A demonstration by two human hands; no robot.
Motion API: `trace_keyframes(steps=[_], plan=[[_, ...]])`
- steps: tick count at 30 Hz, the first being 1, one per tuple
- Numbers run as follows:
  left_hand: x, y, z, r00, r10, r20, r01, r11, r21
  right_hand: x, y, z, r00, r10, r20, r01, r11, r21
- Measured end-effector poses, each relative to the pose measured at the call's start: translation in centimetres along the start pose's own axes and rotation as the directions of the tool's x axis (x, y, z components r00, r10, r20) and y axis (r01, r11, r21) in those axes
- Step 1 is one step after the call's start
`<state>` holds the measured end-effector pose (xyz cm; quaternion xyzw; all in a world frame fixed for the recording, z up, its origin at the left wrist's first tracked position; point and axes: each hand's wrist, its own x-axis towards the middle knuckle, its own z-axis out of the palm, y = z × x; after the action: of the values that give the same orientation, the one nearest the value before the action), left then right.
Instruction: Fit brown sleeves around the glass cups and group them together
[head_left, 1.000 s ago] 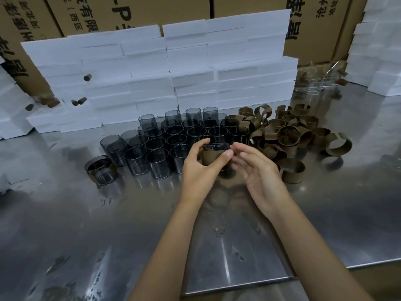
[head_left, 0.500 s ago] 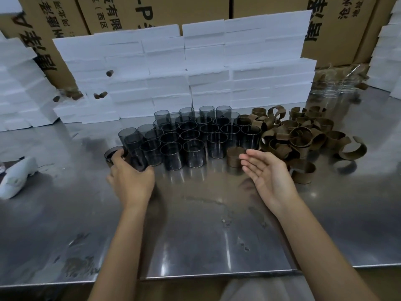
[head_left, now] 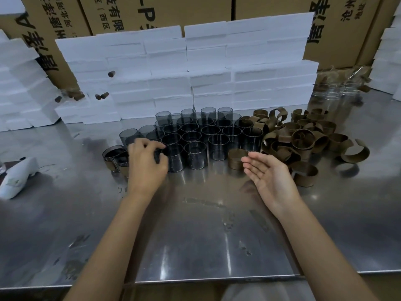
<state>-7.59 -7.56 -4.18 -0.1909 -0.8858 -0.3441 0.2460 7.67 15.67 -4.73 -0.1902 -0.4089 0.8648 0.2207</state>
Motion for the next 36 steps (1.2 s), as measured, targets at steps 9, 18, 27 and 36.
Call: trace_keyframes(steps=[9,18,27,36], plan=[[-1.6,2.1,1.4,0.995,-0.084,0.060,0.090,0.991,-0.096,-0.3,-0.2,0.0,1.000,0.013,-0.006,-0.012,0.999,0.033],[-1.1,9.9,-1.3,0.995,-0.026,-0.101,-0.031,0.848,-0.528,-0.3,-0.1,0.6,0.999,-0.034,0.001,0.034,0.993,-0.111],[-1.7,13.6,2.7,0.839,0.203,0.505,0.309,0.586,-0.749,-0.4,-0.6,0.5,0.944,0.011,0.329,0.023,0.995,-0.097],[-3.0,13.2,5.4,0.914,0.007,0.406,0.326,0.582,-0.745,0.8,1.0,0.8,0.990,-0.109,0.088,0.133,0.933,-0.335]])
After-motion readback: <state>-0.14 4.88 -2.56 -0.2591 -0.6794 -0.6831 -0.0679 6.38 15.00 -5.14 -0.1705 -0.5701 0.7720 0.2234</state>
